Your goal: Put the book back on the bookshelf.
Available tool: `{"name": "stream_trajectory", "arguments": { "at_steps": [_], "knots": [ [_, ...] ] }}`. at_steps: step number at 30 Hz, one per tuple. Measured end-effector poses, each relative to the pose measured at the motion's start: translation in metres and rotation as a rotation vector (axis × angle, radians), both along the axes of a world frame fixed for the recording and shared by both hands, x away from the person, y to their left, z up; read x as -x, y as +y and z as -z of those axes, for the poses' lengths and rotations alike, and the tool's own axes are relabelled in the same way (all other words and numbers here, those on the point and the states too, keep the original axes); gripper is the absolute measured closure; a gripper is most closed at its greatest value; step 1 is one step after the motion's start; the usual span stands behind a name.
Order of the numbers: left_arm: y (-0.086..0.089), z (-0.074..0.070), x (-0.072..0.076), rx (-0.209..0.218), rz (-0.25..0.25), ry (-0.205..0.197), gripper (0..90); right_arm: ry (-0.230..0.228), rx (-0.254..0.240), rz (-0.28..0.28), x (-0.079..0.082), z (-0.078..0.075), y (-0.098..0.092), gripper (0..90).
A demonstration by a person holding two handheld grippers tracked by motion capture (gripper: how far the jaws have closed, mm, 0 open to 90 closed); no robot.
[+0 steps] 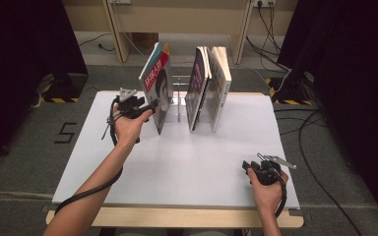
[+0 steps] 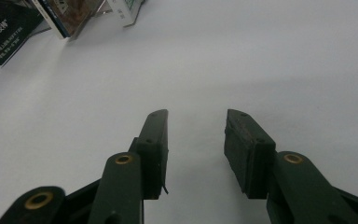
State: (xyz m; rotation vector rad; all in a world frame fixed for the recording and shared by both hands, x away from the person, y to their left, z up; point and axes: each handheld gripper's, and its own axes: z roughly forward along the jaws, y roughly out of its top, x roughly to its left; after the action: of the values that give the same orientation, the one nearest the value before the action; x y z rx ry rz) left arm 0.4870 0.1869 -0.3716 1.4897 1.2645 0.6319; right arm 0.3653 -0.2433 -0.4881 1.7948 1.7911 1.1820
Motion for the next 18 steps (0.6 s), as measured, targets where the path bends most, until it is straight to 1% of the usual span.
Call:
{"name": "stream_trajectory", "arguments": {
  "at_steps": [3,4,5,6,18],
  "knots": [
    [0.002,0.001,0.002,0.005,0.002,0.01,42.5,-0.001,0.002,0.0,0.0,0.0,0.0,60.1],
    [0.003,0.002,0.002,0.005,0.002,0.011,42.5,0.004,-0.009,0.002,0.0,0.0,0.001,60.1],
    [0.004,0.002,0.003,0.004,0.002,0.013,42.5,0.004,-0.009,0.001,0.0,0.0,0.001,60.1],
    [0.005,0.002,0.004,0.002,0.003,0.015,42.4,0.0,-0.003,-0.001,0.0,0.0,0.001,60.1],
    [0.015,0.007,0.014,0.022,0.027,0.046,41.9,0.002,-0.008,0.002,0.0,0.0,0.002,60.1]
  ]
}}
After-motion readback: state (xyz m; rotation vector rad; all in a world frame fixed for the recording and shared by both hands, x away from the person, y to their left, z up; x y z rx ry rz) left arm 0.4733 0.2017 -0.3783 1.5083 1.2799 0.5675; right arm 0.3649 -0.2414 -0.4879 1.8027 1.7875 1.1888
